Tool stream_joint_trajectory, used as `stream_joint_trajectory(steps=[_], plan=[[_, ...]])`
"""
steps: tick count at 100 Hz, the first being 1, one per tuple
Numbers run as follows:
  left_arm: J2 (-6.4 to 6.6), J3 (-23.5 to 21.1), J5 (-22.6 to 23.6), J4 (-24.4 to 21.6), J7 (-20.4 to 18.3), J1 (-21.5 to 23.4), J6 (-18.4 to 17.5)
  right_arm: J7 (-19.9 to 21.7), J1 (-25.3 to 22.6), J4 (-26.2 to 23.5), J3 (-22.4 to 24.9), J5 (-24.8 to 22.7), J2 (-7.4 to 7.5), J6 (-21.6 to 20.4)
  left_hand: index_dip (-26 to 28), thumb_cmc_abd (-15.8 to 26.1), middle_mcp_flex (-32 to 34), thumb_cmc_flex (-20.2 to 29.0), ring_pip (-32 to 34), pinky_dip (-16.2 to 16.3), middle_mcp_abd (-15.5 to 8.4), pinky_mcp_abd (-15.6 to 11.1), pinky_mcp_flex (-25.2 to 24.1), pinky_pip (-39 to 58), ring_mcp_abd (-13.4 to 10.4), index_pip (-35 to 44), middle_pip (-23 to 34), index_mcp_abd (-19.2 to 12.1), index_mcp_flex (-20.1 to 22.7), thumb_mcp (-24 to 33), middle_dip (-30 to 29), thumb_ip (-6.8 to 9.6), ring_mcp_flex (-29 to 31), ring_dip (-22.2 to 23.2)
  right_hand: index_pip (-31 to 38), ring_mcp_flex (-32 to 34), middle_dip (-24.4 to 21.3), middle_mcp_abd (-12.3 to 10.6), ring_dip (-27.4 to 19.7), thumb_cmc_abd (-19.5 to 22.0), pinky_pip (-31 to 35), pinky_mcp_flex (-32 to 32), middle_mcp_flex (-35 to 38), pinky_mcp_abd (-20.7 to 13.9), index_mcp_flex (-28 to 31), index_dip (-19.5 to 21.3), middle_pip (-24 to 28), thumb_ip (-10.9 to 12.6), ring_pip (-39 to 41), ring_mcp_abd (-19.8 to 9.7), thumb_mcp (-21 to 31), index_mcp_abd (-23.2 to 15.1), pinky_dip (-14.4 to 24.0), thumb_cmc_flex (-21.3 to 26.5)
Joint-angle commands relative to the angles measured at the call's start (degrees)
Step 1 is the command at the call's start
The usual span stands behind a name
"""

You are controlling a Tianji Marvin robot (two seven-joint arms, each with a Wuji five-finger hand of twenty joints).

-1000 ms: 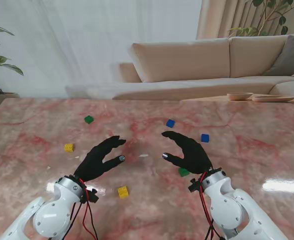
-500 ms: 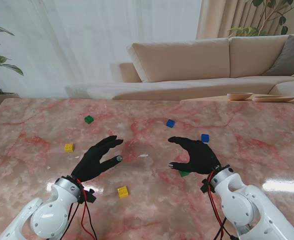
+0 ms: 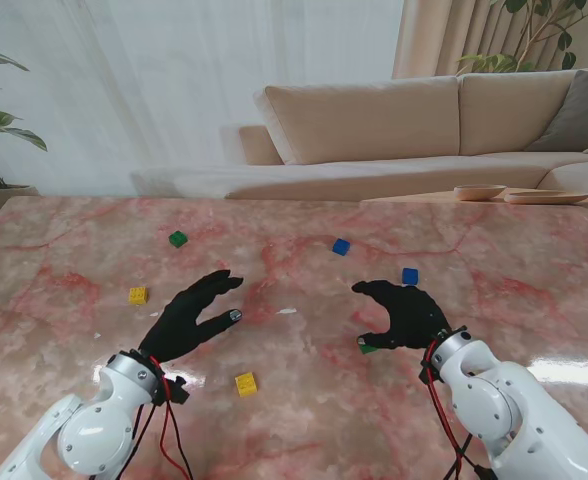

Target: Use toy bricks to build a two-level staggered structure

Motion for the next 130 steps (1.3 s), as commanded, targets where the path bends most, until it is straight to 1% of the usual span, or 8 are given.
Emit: stream_joint_trajectory(steps=[1,25,45,69,85,104,120,130], plan=[[0.04,0.05,-0.1,0.24,-0.03,0.37,-0.15,2.37,0.3,1.34,-0.25,0.19,0.44,0.35,-0.93,1.59,1.42,-0.39,-0.28,-0.19,-0.02,-0.63,-0.64,1.49,-1.14,-0.71,-0.61,0.15,0.74,-2.36,0.43,-0.43,1.19,0.04,-0.49,-2.09,1.43,-1.28,1.15,-1.79,0.79,-1.19,-2.51,-0.99,-2.34,1.03,0.92,-2.52,0.95,-1.93,-0.3,0.59,1.84,2.32],[0.08,-0.26,-0.13,0.23,-0.22,0.49,-0.23,3.01,3.48,6.01,-2.78,-2.32,1.07,1.3,-0.86,1.6,1.5,-0.38,-0.28,-0.24,0.11,-0.58,-0.71,1.63,-1.05,-0.58,-0.61,0.03,0.85,-2.41,0.44,-0.47,1.22,0.03,2.02,-6.18,3.69,-1.6,1.19,-1.89,0.25,-3.01,-4.75,-1.76,-2.79,5.33,4.23,-3.48,3.33,-1.99,-0.09,0.32,3.11,4.24],[0.14,-0.6,-0.09,0.06,-0.5,0.82,-0.1,3.0,5.38,8.82,-4.52,-4.69,1.55,1.62,-0.78,1.59,1.82,-0.28,-0.14,-0.27,0.21,-0.36,-0.7,1.78,-0.91,-0.44,-0.53,0.09,1.09,-2.38,0.47,-0.49,1.63,0.08,3.65,-6.29,4.64,-2.87,1.19,-1.9,2.76,-2.63,-3.39,-2.3,-2.34,8.56,4.86,-4.0,4.36,-2.39,0.19,-0.99,5.46,4.94],[0.2,-0.8,0.03,-0.02,-0.7,1.09,0.02,3.6,6.78,11.24,-6.17,-4.93,1.87,1.4,-0.72,1.56,2.01,-0.27,-0.16,-0.32,0.21,-0.35,-0.72,1.95,-0.97,-0.31,-0.56,0.1,1.35,-2.4,0.46,-0.54,1.74,0.07,5.43,-4.97,6.28,-3.73,2.07,-1.87,5.85,-1.81,-0.72,-2.77,0.5,12.22,6.24,-4.42,6.34,-3.0,-0.22,-2.56,8.75,5.16],[0.28,-0.97,-0.01,-0.15,-1.11,1.13,0.07,2.55,7.46,12.65,-7.25,-5.23,1.87,1.8,-0.7,1.7,2.26,-0.25,-0.09,-0.37,0.4,-0.1,-0.76,2.04,-0.81,-0.31,-0.52,-0.01,1.33,-2.37,0.49,-0.56,1.95,0.1,9.69,-3.29,9.8,-6.4,4.1,-1.84,8.84,-0.55,2.69,-3.39,2.78,17.43,9.45,-5.13,9.82,-3.92,-0.23,-5.81,11.41,5.76],[0.3,-0.93,-0.19,-0.09,-1.29,1.13,0.05,0.33,7.78,13.73,-7.92,-5.55,1.69,2.2,-0.68,1.72,2.3,-0.1,-0.13,-0.42,0.48,-0.22,-0.76,2.13,-0.83,-0.31,-0.55,0.1,1.36,-2.39,0.49,-0.6,1.94,0.09,14.28,-1.15,12.44,-8.2,6.58,-1.44,12.29,0.37,6.83,-3.96,6.53,23.24,10.91,-5.98,13.91,-5.09,0.22,-9.75,13.36,6.04],[0.34,-1.0,-0.02,-0.16,-1.38,1.23,0.1,-2.6,8.14,15.0,-8.55,-5.8,1.47,1.99,-0.68,1.66,2.33,-0.01,-0.16,-0.49,0.45,-0.16,-0.77,2.13,-0.86,-0.35,-0.55,0.13,1.38,-2.43,0.5,-0.63,1.91,0.08,18.39,1.78,14.71,-10.06,9.45,-2.46,16.29,1.73,13.32,-4.41,11.41,26.61,12.25,-7.23,18.27,-6.3,5.04,-13.27,15.11,6.25],[0.37,-1.08,0.21,-0.22,-1.46,1.26,0.19,-4.02,8.37,15.77,-8.92,-5.69,1.33,1.74,-0.66,1.64,2.29,0.01,-0.19,-0.52,0.55,-0.14,-0.79,2.14,-0.81,-0.35,-0.58,0.23,1.45,-2.45,0.49,-0.64,1.85,0.07,20.01,3.46,16.48,-10.75,11.3,-7.42,18.59,2.49,16.4,-4.57,13.18,26.48,12.83,-9.13,20.65,-6.77,16.01,-14.34,15.74,3.69]])
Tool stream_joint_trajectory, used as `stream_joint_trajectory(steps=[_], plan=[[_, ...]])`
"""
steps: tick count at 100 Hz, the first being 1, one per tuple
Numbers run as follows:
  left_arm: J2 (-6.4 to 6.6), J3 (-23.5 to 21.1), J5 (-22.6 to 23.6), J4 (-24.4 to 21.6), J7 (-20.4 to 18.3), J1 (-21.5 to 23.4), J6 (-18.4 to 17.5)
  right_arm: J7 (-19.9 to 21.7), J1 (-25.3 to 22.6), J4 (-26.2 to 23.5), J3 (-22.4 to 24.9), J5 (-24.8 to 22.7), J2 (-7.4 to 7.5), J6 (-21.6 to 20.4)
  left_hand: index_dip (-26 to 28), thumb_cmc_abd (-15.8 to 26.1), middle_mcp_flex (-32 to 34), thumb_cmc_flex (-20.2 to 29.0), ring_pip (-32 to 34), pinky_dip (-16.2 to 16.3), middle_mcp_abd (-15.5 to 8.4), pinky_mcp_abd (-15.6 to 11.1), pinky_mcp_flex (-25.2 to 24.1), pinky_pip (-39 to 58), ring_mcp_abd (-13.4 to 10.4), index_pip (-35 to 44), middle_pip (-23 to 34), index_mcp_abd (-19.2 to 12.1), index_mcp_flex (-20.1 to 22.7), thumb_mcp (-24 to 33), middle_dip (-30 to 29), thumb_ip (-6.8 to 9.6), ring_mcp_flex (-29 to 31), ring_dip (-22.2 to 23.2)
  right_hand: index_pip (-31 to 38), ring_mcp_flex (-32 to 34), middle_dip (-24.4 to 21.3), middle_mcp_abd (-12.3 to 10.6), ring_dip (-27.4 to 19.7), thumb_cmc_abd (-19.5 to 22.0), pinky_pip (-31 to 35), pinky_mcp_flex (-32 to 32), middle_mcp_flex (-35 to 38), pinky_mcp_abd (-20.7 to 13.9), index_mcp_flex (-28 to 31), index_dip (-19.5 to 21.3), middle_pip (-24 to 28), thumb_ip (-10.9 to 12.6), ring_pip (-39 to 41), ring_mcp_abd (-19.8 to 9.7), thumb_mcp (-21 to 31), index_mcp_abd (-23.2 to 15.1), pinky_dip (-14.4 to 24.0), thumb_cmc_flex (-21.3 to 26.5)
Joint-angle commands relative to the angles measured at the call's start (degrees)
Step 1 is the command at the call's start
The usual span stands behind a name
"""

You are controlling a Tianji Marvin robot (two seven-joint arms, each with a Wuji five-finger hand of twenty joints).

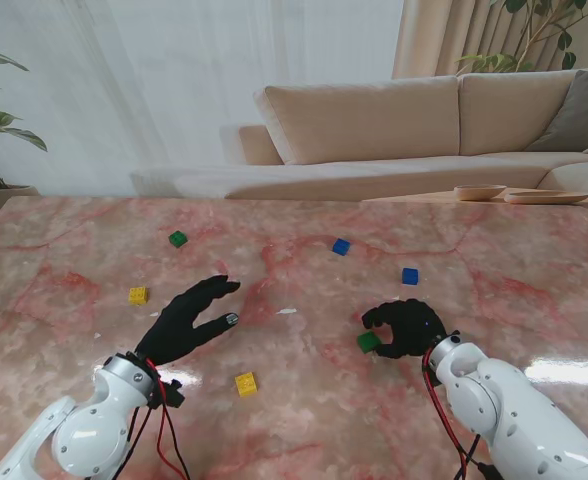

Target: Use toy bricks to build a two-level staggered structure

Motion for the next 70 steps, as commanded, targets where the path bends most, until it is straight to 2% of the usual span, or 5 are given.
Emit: stream_joint_trajectory(steps=[1,31,55,63,70], plan=[[0.08,-0.03,0.25,-0.15,-0.08,0.46,0.25,0.56,-0.21,0.83,-0.17,0.21,-0.29,-0.02,-0.67,1.67,1.09,-0.01,-0.19,-0.53,-0.06,-0.14,-0.79,2.05,-0.78,-0.37,-0.56,0.18,1.41,-2.45,0.48,-0.64,1.71,0.07,1.2,1.64,1.52,-1.89,1.47,-3.69,2.59,0.4,1.52,-1.52,1.13,0.93,1.07,-3.08,1.95,-1.96,5.92,-1.94,2.17,-0.18],[0.13,-0.09,0.43,-0.11,-0.22,0.41,0.13,-0.52,0.09,1.98,-0.97,1.14,-0.45,-1.38,-0.61,1.85,1.27,0.03,-0.18,-0.6,-0.11,-0.05,-0.81,2.07,-0.87,-0.36,-0.53,0.09,1.56,-2.53,0.49,-0.68,1.84,0.07,-9.45,1.34,1.03,-1.3,2.42,-5.87,2.7,-0.21,1.46,-1.38,-1.81,-10.57,-0.59,-3.93,2.63,-2.05,9.22,2.46,2.07,-2.02],[0.17,-0.24,0.69,-0.21,-0.31,0.56,0.21,-1.97,0.55,3.04,-1.73,1.82,-0.68,-1.69,-0.58,1.81,1.23,0.14,-0.24,-0.67,-0.02,0.0,-0.84,2.04,-0.92,-0.39,-0.61,0.01,1.57,-2.58,0.46,-0.7,1.78,0.05,5.33,4.55,2.22,-2.6,3.06,-4.5,5.07,2.04,7.18,-1.24,4.99,-1.45,1.64,-3.72,3.92,-2.44,8.18,-4.48,3.08,-1.53],[0.18,-0.29,0.74,-0.23,-0.36,0.57,0.21,-2.59,0.68,3.43,-1.93,2.0,-0.77,-1.76,-0.54,1.75,1.2,0.27,-0.23,-0.69,0.02,0.0,-0.83,2.01,-0.87,-0.35,-0.62,0.02,1.67,-2.55,0.46,-0.7,1.83,0.05,10.86,6.44,4.64,-3.25,3.62,-4.83,6.03,2.97,11.62,-1.14,7.68,-1.67,1.43,-10.19,4.26,-2.74,4.77,-8.13,3.14,0.85],[0.17,-0.29,0.78,-0.22,-0.32,0.54,0.22,-3.39,0.83,3.86,-2.18,2.25,-0.91,-1.79,-0.52,1.74,1.26,0.27,-0.25,-0.71,0.0,0.0,-0.82,2.0,-0.85,-0.35,-0.61,-0.01,1.67,-2.58,0.46,-0.71,1.8,0.05,14.46,8.57,8.5,-3.5,4.11,-4.63,6.98,3.96,15.07,-1.17,9.46,-3.55,0.87,-11.34,4.7,-2.94,2.56,-10.5,3.28,2.13]])
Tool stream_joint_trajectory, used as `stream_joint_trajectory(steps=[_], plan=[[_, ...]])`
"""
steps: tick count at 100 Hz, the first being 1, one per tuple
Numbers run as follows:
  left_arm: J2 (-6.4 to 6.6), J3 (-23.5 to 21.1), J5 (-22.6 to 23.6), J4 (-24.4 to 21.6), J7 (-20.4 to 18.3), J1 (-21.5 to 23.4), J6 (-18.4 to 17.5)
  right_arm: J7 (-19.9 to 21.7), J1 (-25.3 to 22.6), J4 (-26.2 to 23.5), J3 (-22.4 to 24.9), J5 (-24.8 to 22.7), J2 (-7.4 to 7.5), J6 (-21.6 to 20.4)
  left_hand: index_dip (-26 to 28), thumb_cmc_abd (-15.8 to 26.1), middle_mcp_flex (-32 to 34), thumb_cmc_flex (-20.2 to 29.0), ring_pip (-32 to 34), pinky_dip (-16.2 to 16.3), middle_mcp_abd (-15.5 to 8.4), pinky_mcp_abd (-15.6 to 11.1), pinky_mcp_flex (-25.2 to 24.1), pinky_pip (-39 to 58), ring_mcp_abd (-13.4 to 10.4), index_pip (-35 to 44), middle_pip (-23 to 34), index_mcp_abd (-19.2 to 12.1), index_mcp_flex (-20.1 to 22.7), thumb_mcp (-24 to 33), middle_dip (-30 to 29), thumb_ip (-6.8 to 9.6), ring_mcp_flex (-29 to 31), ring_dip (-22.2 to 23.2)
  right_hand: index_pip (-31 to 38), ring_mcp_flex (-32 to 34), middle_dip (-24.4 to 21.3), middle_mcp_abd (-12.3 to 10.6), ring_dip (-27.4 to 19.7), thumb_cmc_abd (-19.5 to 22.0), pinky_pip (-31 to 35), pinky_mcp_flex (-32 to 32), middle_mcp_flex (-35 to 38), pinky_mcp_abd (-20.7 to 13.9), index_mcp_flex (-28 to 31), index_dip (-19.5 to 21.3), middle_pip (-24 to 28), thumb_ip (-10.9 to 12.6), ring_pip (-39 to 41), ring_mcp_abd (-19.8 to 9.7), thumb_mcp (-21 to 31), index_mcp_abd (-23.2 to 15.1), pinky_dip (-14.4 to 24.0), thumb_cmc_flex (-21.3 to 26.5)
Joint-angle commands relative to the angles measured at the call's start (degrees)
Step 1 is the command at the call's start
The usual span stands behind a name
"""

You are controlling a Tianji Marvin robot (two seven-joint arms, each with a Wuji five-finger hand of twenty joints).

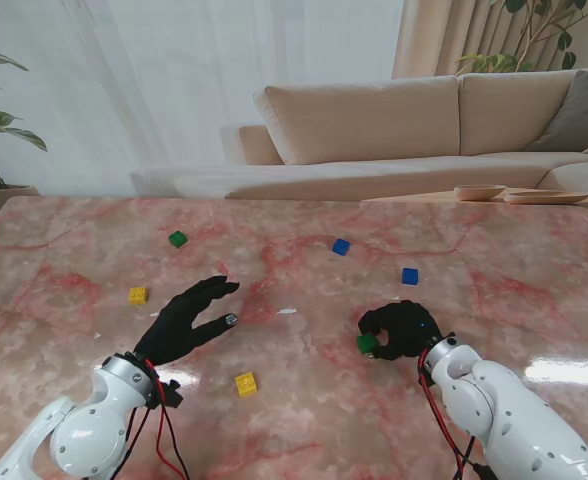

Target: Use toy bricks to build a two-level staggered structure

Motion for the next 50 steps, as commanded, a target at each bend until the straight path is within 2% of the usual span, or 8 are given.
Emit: stream_joint_trajectory(steps=[1,8,19,36,50], plan=[[0.06,0.05,0.15,-0.11,0.0,0.39,0.17,0.12,-0.4,1.22,-0.39,0.35,-0.33,0.07,-0.52,1.75,1.25,0.26,-0.24,-0.71,-0.04,-0.41,-0.79,1.68,-0.86,-0.35,-0.61,-0.04,1.67,-2.58,0.46,-0.71,1.81,0.05,5.47,3.0,2.82,-1.29,0.57,0.28,2.52,0.8,3.37,-1.13,3.64,-0.42,0.2,-2.31,0.77,-0.66,-1.06,-5.66,1.92,2.36],[0.05,0.08,0.17,-0.07,0.06,0.35,0.15,-1.03,-0.24,1.71,-0.62,0.77,-0.53,-0.18,-0.5,1.73,1.22,0.27,-0.25,-0.72,0.04,-0.41,-0.79,1.68,-0.8,-0.34,-0.64,-0.04,1.69,-2.6,0.45,-0.72,1.81,0.05,8.48,4.77,4.63,-1.54,1.25,1.16,3.68,1.6,6.23,-1.1,5.1,-2.93,-0.71,-2.26,1.14,-0.84,-3.87,-7.43,2.2,3.35],[0.08,0.13,0.1,0.0,-0.09,0.3,0.15,-2.09,-0.27,1.61,-0.8,1.35,-0.84,0.09,-0.49,1.75,1.2,0.29,-0.27,-0.74,-0.05,-0.39,-0.8,1.66,-0.84,-0.35,-0.65,0.01,1.7,-2.62,0.44,-0.73,1.79,0.04,9.35,6.38,5.12,-1.52,1.71,2.58,4.77,2.4,8.62,-1.02,7.29,-4.2,-1.03,-1.78,1.64,-0.84,-4.81,-7.96,2.51,3.9],[0.12,0.04,0.05,-0.05,-0.3,0.32,0.17,-2.93,-0.39,0.04,-1.23,2.33,-1.4,1.7,-0.47,1.81,1.22,0.32,-0.29,-0.76,0.0,-0.39,-0.79,1.65,-0.82,-0.39,-0.64,-0.01,1.66,-2.64,0.44,-0.73,1.78,0.04,9.22,6.82,5.34,-1.02,1.95,4.4,5.35,2.54,9.35,-0.92,7.74,-5.39,-1.59,-0.99,1.8,-0.51,-3.93,-7.15,2.67,4.22],[0.14,-0.17,0.07,-0.13,-0.41,0.43,0.18,-3.42,0.81,-0.28,-2.98,3.64,-1.91,2.82,-0.47,1.87,1.23,0.34,-0.3,-0.8,0.01,-0.31,-0.87,1.59,-0.85,-0.44,-0.66,0.0,1.6,-2.67,0.43,-0.74,1.82,0.04,9.74,6.76,6.03,-0.41,2.23,5.12,5.82,2.48,9.79,-0.83,7.31,-7.52,-2.94,-0.74,1.65,-0.25,-1.26,-6.28,2.64,3.61]])
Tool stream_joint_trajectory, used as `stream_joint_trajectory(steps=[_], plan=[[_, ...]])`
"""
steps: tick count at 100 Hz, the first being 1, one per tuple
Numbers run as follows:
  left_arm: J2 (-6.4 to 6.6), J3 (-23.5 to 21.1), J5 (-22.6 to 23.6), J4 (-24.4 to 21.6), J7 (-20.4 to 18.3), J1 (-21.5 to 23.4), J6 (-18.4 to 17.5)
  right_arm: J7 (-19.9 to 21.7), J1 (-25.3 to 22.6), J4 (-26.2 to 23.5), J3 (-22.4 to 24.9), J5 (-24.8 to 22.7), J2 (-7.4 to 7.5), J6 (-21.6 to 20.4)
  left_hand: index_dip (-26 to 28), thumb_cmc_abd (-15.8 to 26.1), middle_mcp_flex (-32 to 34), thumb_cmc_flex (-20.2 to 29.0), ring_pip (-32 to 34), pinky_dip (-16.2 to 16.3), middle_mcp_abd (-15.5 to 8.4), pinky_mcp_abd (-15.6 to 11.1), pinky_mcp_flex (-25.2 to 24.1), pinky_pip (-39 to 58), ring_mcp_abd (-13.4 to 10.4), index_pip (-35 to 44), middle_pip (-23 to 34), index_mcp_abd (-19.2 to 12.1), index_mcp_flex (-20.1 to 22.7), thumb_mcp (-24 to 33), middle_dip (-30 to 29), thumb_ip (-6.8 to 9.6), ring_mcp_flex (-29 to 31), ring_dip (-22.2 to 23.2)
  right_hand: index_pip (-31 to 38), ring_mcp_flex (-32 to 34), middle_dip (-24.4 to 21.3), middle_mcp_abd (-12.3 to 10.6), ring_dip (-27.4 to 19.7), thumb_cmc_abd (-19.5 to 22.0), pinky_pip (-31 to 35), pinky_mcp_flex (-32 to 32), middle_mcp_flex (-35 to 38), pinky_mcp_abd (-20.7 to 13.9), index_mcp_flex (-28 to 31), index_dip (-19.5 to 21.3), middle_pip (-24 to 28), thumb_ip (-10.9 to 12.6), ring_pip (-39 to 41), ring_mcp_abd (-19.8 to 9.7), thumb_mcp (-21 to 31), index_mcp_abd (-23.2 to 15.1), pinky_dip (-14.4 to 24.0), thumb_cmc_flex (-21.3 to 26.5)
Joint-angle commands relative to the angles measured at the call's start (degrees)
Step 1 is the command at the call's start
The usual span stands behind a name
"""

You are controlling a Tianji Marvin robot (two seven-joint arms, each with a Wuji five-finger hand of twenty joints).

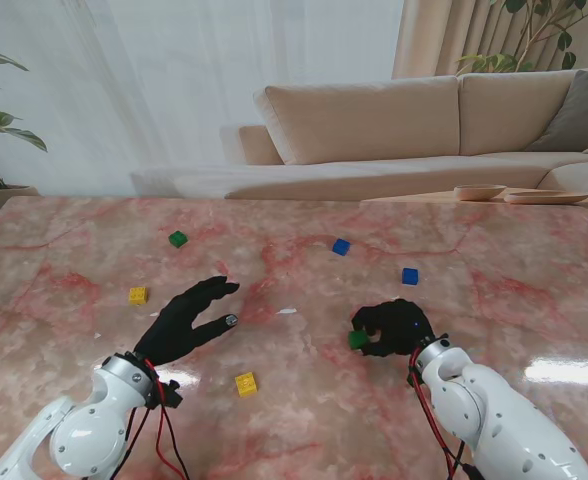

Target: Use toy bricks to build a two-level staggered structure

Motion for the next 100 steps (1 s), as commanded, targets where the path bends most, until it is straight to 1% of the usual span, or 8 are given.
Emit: stream_joint_trajectory(steps=[1,16,33,40,48,74,100], plan=[[0.08,-0.13,0.09,-0.13,-0.11,0.46,0.18,0.38,0.73,-0.22,-1.1,0.78,-0.91,0.42,-0.46,1.88,1.23,0.28,-0.3,-0.33,0.0,-0.33,-0.88,1.5,-0.84,-0.42,-0.66,0.01,1.67,-2.04,0.43,-0.74,1.82,0.04,7.48,1.19,1.36,-0.57,1.41,4.14,2.26,0.08,1.6,-0.8,4.56,0.55,-0.62,0.31,0.7,-0.41,4.39,-5.78,1.36,3.59],[0.07,-0.38,0.09,-0.14,-0.07,0.6,0.16,-0.38,3.35,1.05,-4.73,2.45,-1.54,1.86,-0.45,1.87,1.27,0.37,-0.32,-0.36,0.01,-0.34,-0.82,1.4,-0.78,-0.46,-0.7,0.02,1.7,-2.08,0.4,-0.76,1.84,0.03,7.13,0.95,1.31,-0.13,1.45,4.59,2.5,-0.03,1.17,-0.69,3.96,-0.44,-1.07,0.37,0.65,-0.16,5.0,-4.94,1.43,3.06],[0.1,-0.58,-0.03,-0.17,-0.27,0.7,0.19,-2.58,6.59,3.56,-9.43,4.88,-2.68,3.39,-0.44,1.97,1.29,0.4,-0.33,-0.35,-0.02,-0.27,-0.82,1.37,-0.79,-0.52,-0.73,0.06,1.69,-2.14,0.39,-0.8,1.83,0.03,7.19,0.69,1.17,0.22,1.47,4.52,2.56,-0.33,0.97,-0.61,3.76,-1.29,-1.36,0.84,0.63,0.01,5.91,-4.49,1.4,2.95],[0.09,-0.64,-0.08,-0.16,-0.28,0.73,0.18,-2.29,6.38,2.19,-9.77,5.19,-2.86,4.62,-0.44,1.96,1.33,0.45,-0.33,-0.34,0.04,-0.27,-0.82,1.37,-0.79,-0.53,-0.71,0.05,1.73,-2.15,0.39,-0.81,1.85,0.03,7.16,0.43,1.15,0.32,1.49,4.59,2.49,-0.52,0.65,-0.65,3.45,-1.55,-1.45,0.89,0.63,0.06,5.9,-4.3,1.36,2.45],[0.11,-0.72,-0.12,-0.16,-0.38,0.77,0.17,-2.36,7.08,2.05,-11.14,6.06,-3.28,6.16,-0.44,2.01,1.31,0.48,-0.36,-0.34,0.02,-0.2,-0.84,1.34,-0.8,-0.58,-0.73,-0.03,1.69,-2.18,0.38,-0.84,1.81,0.02,7.28,-0.01,1.18,0.55,1.56,4.62,2.46,-0.9,0.16,-0.61,3.02,-1.77,-1.39,0.95,0.74,0.23,5.59,-3.91,1.36,2.16],[0.21,-1.24,0.03,-0.41,-0.84,1.22,0.36,-3.89,10.29,3.98,-15.95,8.2,-4.67,9.53,-0.4,2.0,1.35,0.63,-0.39,-0.32,0.0,-0.03,-0.87,1.22,-0.89,-0.59,-0.76,-0.03,1.77,-2.25,0.37,-0.87,1.87,0.01,7.33,-1.04,0.71,0.89,1.62,4.76,2.41,-1.56,-1.45,-0.64,1.56,-2.44,-1.2,1.21,0.94,0.38,4.67,-3.1,1.34,1.84],[0.26,-1.62,0.3,-0.59,-0.98,1.67,0.49,-4.91,13.32,6.53,-19.68,10.1,-5.95,11.72,-0.37,1.91,1.37,0.74,-0.41,-0.25,0.03,0.17,-0.87,1.18,-0.85,-0.57,-0.76,0.01,1.86,-2.28,0.37,-0.88,1.89,0.01,7.52,-1.98,0.02,1.09,1.6,5.05,2.29,-2.24,-2.96,-0.72,0.28,-2.91,-0.66,1.45,1.19,0.38,3.6,-2.55,1.29,1.57]])
